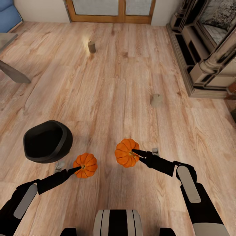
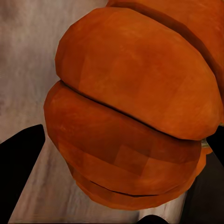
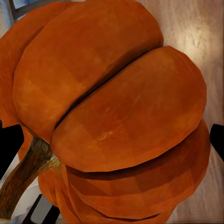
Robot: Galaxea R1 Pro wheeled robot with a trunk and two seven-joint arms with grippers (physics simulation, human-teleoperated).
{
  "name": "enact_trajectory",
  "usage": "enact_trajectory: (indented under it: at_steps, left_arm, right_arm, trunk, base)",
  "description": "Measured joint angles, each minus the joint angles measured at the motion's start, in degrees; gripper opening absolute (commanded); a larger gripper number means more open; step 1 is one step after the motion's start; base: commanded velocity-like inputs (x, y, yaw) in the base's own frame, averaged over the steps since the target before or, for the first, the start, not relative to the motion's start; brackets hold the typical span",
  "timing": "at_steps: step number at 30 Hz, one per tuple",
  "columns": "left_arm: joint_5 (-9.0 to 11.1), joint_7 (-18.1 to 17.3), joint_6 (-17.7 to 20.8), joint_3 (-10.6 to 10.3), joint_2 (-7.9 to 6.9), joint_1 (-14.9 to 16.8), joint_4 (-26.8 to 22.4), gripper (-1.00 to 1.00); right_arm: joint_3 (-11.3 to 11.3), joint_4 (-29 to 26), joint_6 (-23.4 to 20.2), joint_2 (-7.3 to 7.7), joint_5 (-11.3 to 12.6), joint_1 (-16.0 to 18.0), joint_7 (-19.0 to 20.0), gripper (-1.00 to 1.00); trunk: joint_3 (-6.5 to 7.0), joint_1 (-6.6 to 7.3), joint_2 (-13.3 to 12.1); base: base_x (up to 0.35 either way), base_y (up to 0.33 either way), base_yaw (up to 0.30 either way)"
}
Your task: Place each of the two pumpkins and all three candles from the living room inside a cabinet in the living room (use any cabinet), then make sure every cabinet is closed, and position the cauldron so it is next to a table in the living room.
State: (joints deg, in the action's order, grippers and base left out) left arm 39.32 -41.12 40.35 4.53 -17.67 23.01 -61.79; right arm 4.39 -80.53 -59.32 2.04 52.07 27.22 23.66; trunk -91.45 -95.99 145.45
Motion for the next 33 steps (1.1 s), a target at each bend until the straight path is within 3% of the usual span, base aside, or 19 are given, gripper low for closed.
enact_trajectory:
  at_steps: [25, 33]
  left_arm:
    - [0.34, -0.11, 0.18, -0.14, 0.14, -0.02, -1.20, -1.00]
    - [0.47, -0.12, 4.32, -0.55, 0.61, -0.01, -4.16, -1.00]
  right_arm:
    - [0.01, 2.38, 2.02, -0.18, -0.03, 0.00, -0.01, -1.00]
    - [0.08, 2.93, 2.46, -0.13, 0.06, -0.02, 0.05, -1.00]
  trunk:
    - [5.55, 0.67, -0.33]
    - [7.66, 0.88, -0.44]
  base:
    - [-0.143, 0.000, -0.006]
    - [-0.004, 0.000, -0.220]
